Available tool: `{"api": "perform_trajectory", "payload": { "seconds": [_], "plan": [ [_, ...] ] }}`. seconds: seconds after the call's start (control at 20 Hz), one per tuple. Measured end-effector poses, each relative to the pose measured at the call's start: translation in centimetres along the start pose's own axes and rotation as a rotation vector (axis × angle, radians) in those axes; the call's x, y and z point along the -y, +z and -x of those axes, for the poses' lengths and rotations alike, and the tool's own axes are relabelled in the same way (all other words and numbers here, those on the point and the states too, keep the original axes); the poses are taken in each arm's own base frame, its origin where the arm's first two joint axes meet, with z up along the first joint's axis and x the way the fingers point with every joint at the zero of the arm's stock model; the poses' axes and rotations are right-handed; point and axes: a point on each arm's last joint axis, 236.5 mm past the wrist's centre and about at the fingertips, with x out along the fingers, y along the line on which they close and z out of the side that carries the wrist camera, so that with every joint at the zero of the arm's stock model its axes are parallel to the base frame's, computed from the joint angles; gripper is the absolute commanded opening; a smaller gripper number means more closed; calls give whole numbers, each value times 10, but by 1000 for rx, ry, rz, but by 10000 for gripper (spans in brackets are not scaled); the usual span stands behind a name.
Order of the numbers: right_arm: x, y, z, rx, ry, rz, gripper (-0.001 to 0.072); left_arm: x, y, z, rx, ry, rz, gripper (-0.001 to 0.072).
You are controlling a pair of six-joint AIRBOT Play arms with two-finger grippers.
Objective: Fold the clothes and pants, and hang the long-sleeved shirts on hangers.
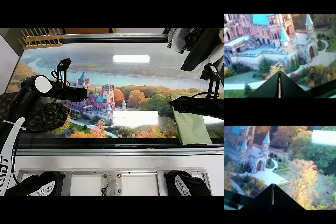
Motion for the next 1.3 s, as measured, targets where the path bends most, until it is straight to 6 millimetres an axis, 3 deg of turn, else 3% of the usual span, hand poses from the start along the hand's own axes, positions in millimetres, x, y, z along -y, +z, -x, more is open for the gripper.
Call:
{"api": "perform_trajectory", "payload": {
  "seconds": [0.6,0.65,0.75,0.85,1.0,1.15,1.3],
  "plan": [
    [0,0,0,0,0,0,16,0,0,0,0,0,0,8],
    [0,0,0,0,0,0,16,0,0,0,0,0,0,33],
    [0,0,0,0,0,0,16,-4,1,1,3,15,-21,720],
    [0,0,0,0,0,0,16,-29,5,7,6,99,-53,705],
    [0,0,0,0,0,0,16,-101,-1,25,-28,306,1,705],
    [0,0,0,0,0,0,16,-170,-32,29,-92,445,120,705],
    [0,0,0,0,0,0,16,-212,-68,10,-169,503,201,705]
  ]
}}
